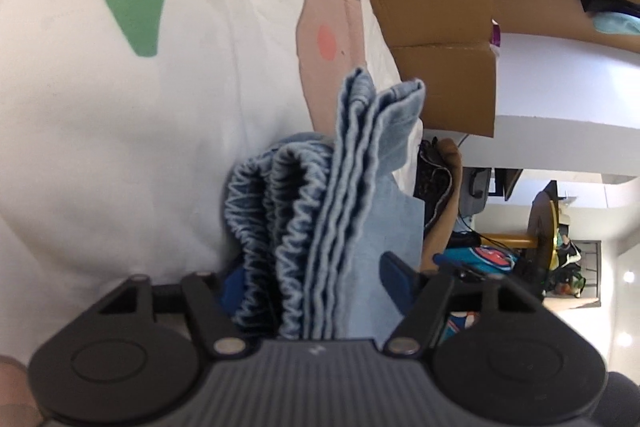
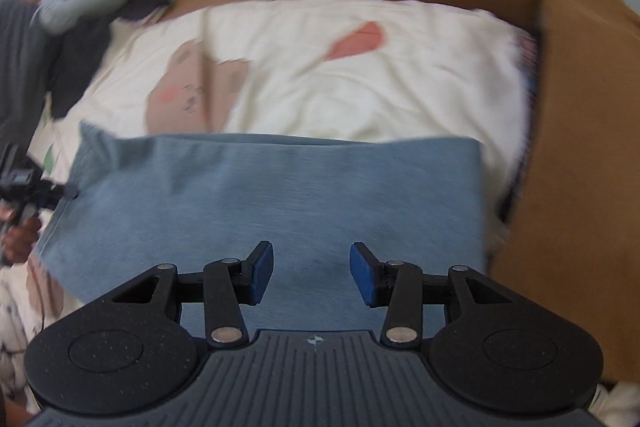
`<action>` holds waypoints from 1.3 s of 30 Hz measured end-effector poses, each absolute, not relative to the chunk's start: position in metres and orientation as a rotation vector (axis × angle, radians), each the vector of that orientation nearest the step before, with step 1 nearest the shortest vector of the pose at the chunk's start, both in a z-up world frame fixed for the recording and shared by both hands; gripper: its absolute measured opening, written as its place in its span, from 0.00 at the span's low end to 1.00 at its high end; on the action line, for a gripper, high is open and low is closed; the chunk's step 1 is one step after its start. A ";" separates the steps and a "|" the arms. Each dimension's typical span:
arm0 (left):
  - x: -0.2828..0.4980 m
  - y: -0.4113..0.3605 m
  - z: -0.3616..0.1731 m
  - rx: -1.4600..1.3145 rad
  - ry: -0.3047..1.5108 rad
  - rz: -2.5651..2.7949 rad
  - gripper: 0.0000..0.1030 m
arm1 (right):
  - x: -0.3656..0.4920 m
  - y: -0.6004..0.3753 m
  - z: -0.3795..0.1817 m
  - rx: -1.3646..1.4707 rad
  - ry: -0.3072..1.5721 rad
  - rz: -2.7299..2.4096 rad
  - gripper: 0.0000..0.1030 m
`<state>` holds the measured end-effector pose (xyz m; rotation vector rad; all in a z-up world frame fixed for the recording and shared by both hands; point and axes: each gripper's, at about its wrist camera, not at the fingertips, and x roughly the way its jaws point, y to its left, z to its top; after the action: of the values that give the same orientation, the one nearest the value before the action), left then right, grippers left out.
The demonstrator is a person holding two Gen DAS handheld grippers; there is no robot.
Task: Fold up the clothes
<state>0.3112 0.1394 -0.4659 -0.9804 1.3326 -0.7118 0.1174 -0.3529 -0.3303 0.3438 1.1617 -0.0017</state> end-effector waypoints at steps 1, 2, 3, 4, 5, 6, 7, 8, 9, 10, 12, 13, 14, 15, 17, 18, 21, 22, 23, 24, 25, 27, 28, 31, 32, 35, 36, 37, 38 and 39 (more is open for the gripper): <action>0.311 0.138 -0.466 -0.973 1.336 -0.709 0.63 | 0.111 -0.358 -0.332 0.354 1.152 -0.020 0.51; 0.311 0.137 -0.467 -0.966 1.342 -0.706 0.63 | 0.105 -0.364 -0.334 0.365 1.142 -0.039 0.53; 0.312 0.135 -0.468 -0.960 1.350 -0.700 0.63 | 0.098 -0.370 -0.336 0.375 1.133 -0.058 0.54; 0.312 0.134 -0.470 -0.953 1.358 -0.695 0.63 | 0.092 -0.375 -0.338 0.386 1.123 -0.077 0.54; 0.313 0.131 -0.472 -0.945 1.368 -0.689 0.63 | 0.084 -0.381 -0.342 0.399 1.116 -0.098 0.55; 0.314 0.128 -0.473 -0.936 1.381 -0.682 0.63 | 0.076 -0.387 -0.345 0.413 1.108 -0.119 0.56; 0.315 0.125 -0.474 -0.928 1.390 -0.678 0.63 | 0.068 -0.392 -0.348 0.426 1.101 -0.140 0.56; 0.316 0.123 -0.473 -0.922 1.392 -0.679 0.64 | 0.060 -0.398 -0.352 0.439 1.093 -0.161 0.57; 0.318 0.119 -0.473 -0.917 1.396 -0.680 0.65 | 0.052 -0.402 -0.356 0.450 1.090 -0.180 0.57; 0.319 0.117 -0.473 -0.913 1.399 -0.682 0.67 | 0.043 -0.405 -0.362 0.465 1.086 -0.200 0.57; 0.319 0.113 -0.473 -0.903 1.405 -0.683 0.68 | 0.026 -0.412 -0.373 0.502 1.078 -0.240 0.59; 0.319 0.111 -0.472 -0.896 1.409 -0.682 0.65 | 0.019 -0.414 -0.380 0.524 1.078 -0.252 0.59; 0.319 0.110 -0.472 -0.891 1.414 -0.680 0.56 | 0.013 -0.416 -0.387 0.547 1.079 -0.263 0.59; 0.318 0.111 -0.473 -0.891 1.420 -0.674 0.54 | 0.009 -0.416 -0.394 0.574 1.081 -0.254 0.59; 0.316 0.114 -0.474 -0.900 1.423 -0.670 0.45 | 0.005 -0.415 -0.407 0.632 1.081 -0.215 0.59; 0.315 0.114 -0.474 -0.902 1.422 -0.672 0.44 | 0.006 -0.415 -0.412 0.651 1.086 -0.189 0.60; 0.316 0.108 -0.470 -0.851 1.426 -0.667 0.50 | 0.009 -0.413 -0.421 0.661 1.096 -0.134 0.55; 0.317 0.106 -0.468 -0.831 1.428 -0.663 0.52 | 0.010 -0.412 -0.423 0.656 1.099 -0.119 0.53; 0.317 0.104 -0.467 -0.825 1.427 -0.661 0.52 | 0.011 -0.411 -0.425 0.651 1.102 -0.104 0.44; 0.317 0.103 -0.467 -0.822 1.426 -0.658 0.50 | 0.011 -0.411 -0.423 0.645 1.110 -0.092 0.31; 0.317 0.103 -0.466 -0.827 1.423 -0.652 0.44 | 0.009 -0.411 -0.421 0.650 1.112 -0.081 0.24; 0.315 0.106 -0.464 -0.848 1.416 -0.649 0.36 | 0.005 -0.413 -0.414 0.706 1.106 -0.090 0.09; 0.315 0.107 -0.460 -0.836 1.411 -0.655 0.34 | 0.004 -0.415 -0.410 0.734 1.102 -0.094 0.07; 0.316 0.106 -0.444 -0.796 1.395 -0.681 0.31 | 0.001 -0.412 -0.394 0.766 1.087 -0.090 0.05; 0.316 0.105 -0.440 -0.786 1.391 -0.689 0.31 | 0.001 -0.411 -0.389 0.776 1.082 -0.089 0.05; 0.319 0.103 -0.428 -0.755 1.393 -0.709 0.30 | -0.009 -0.404 -0.380 0.817 1.064 -0.081 0.05; 0.321 0.103 -0.424 -0.747 1.395 -0.715 0.30 | -0.014 -0.401 -0.378 0.830 1.061 -0.079 0.05; 0.322 0.103 -0.421 -0.740 1.396 -0.722 0.29 | -0.018 -0.397 -0.376 0.843 1.059 -0.077 0.05; 0.323 0.102 -0.417 -0.731 1.398 -0.728 0.29 | -0.022 -0.394 -0.374 0.856 1.057 -0.075 0.05; 0.325 0.102 -0.413 -0.720 1.401 -0.734 0.29 | -0.026 -0.391 -0.372 0.869 1.054 -0.073 0.04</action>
<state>0.3248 0.1024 -0.4132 -0.7199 1.4007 -0.7340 -0.0261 -0.3906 -0.3722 0.8686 1.0542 -0.0728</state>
